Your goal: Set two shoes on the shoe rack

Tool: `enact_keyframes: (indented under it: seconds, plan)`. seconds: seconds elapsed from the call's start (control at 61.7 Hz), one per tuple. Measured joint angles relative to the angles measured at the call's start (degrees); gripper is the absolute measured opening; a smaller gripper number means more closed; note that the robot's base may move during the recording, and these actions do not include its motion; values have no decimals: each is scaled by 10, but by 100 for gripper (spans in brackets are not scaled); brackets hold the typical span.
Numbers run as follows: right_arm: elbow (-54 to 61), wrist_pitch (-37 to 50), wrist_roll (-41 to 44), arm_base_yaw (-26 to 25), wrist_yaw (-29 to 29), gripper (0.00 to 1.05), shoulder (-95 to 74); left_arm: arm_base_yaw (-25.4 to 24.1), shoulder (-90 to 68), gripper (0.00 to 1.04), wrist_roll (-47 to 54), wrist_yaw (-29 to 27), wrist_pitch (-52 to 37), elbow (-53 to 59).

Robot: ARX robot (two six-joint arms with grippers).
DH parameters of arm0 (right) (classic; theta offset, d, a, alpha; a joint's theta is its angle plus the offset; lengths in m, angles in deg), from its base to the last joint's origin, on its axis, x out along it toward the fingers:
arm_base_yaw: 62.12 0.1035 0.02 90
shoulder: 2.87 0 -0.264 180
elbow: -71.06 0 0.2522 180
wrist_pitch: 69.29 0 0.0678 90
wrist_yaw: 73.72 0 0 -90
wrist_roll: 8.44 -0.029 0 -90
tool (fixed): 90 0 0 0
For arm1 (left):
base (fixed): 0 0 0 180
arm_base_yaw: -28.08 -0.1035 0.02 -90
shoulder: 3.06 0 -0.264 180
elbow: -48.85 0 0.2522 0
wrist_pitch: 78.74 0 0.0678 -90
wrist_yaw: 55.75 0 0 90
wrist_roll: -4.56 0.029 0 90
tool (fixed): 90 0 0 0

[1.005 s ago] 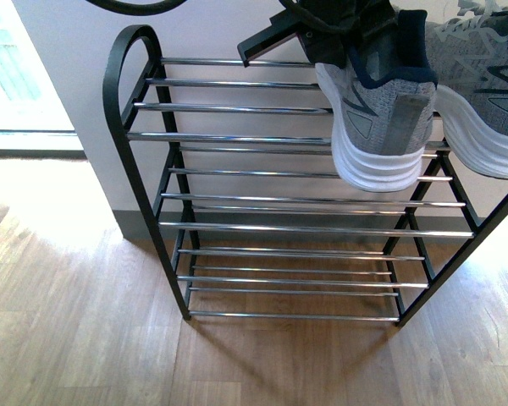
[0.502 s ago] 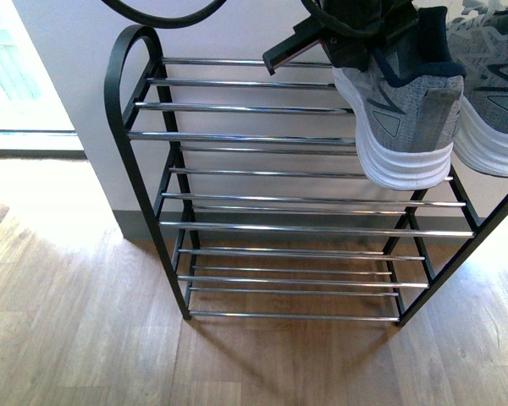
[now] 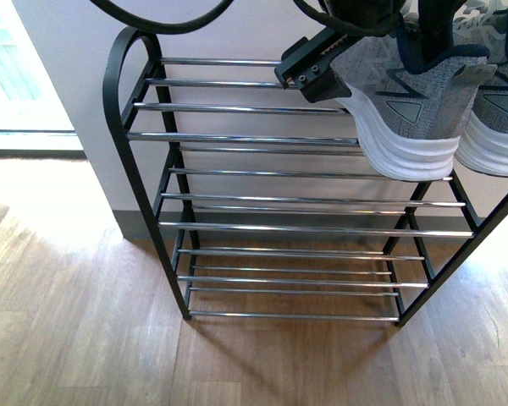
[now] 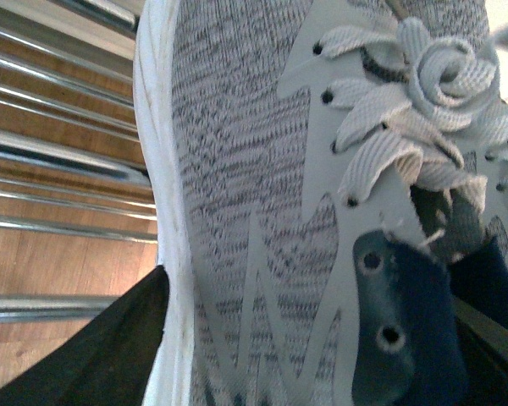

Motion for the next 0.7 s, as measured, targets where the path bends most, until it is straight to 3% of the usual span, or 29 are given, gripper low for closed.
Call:
enact_keyframes:
  seconds: [0.049,0.178,0.243,0.486,0.68,0.697]
  plan:
    - [0,0,0,0,0,95,0,-1,24,97,1,14,-10,28]
    - [0,0,0,0,0,95,0,-9,112,95,23,23,-40,111]
    - [0,0,0,0,0,95,0,-17,170,95,54,1,-46,159]
    - [0,0,0,0,0,95,0,-84,364,95,327,-242,-118,355]
    - [0,0,0,0,0,95,0,-129,466,95,467,-382,-174,513]
    - [0,0,0,0,0,95,0,-136,485,91,489,-360,-237,546]
